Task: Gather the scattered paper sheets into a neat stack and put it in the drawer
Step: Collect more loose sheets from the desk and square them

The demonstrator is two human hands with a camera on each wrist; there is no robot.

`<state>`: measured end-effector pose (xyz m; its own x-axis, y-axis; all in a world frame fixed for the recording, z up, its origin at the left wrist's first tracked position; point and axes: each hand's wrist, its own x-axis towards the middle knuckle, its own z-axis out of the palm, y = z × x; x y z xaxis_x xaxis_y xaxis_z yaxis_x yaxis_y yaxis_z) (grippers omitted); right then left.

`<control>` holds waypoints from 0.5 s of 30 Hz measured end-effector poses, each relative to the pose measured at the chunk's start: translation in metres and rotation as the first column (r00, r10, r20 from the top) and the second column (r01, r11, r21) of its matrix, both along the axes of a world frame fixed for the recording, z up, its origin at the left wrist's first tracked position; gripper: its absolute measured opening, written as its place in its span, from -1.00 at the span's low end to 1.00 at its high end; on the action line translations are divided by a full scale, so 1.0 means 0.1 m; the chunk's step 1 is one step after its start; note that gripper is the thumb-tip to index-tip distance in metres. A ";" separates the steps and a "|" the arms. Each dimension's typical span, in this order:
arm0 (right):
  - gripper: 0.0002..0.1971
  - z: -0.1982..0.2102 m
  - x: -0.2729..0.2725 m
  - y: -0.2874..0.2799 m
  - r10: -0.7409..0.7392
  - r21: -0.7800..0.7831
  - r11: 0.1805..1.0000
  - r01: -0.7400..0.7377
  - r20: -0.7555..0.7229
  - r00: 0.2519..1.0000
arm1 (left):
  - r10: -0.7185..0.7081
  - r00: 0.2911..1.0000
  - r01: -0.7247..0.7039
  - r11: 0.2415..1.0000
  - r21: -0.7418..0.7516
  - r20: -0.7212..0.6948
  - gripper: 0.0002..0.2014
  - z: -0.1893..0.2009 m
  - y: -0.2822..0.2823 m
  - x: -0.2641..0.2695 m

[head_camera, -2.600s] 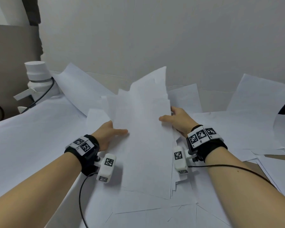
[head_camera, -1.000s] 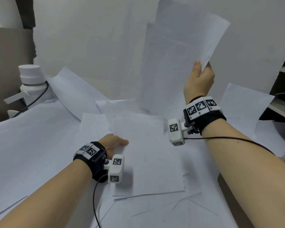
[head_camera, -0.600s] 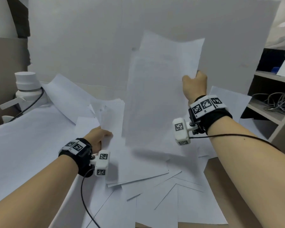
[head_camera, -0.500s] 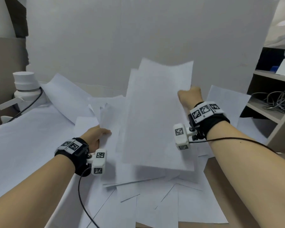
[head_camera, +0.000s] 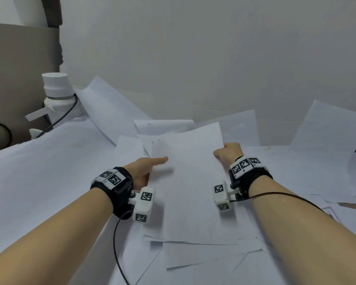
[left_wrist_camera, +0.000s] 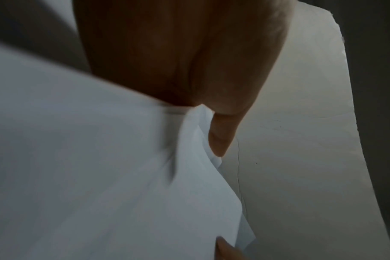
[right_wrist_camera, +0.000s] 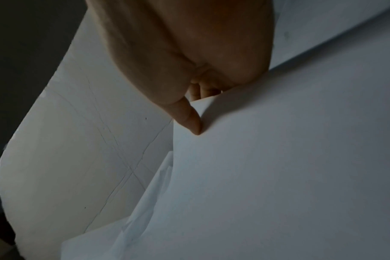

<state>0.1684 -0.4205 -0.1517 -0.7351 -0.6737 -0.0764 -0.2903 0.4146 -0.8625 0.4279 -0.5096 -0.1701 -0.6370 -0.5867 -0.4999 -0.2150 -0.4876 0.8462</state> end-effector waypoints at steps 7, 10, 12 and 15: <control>-0.66 -0.02 0.01 -0.02 0.019 -0.079 0.997 -0.017 0.027 0.999 | 0.025 0.987 0.018 0.964 -0.265 0.159 -0.69 -0.05 -0.02 -0.10; -0.52 -0.04 -0.22 0.22 -0.091 -0.153 0.984 0.093 0.016 0.996 | 0.097 0.989 -0.052 0.936 -0.347 0.113 -0.64 0.01 -0.09 -0.05; -0.46 -0.10 -0.31 0.37 -0.090 -0.185 0.977 0.103 0.081 0.993 | 0.122 0.992 -0.101 0.918 -0.383 0.030 -0.68 0.09 -0.13 -0.02; -0.63 -0.12 -0.26 0.53 0.042 -0.192 0.981 -0.001 0.210 0.977 | 0.182 0.978 -0.208 0.896 -0.392 -0.103 -0.74 0.21 -0.13 0.00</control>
<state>0.1428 -0.3678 -0.1639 -0.7011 -0.7062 -0.0983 -0.0993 0.2332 -0.9674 0.4282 -0.5231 -0.1490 -0.5115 -0.8440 -0.1613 -0.0916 -0.1331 0.9869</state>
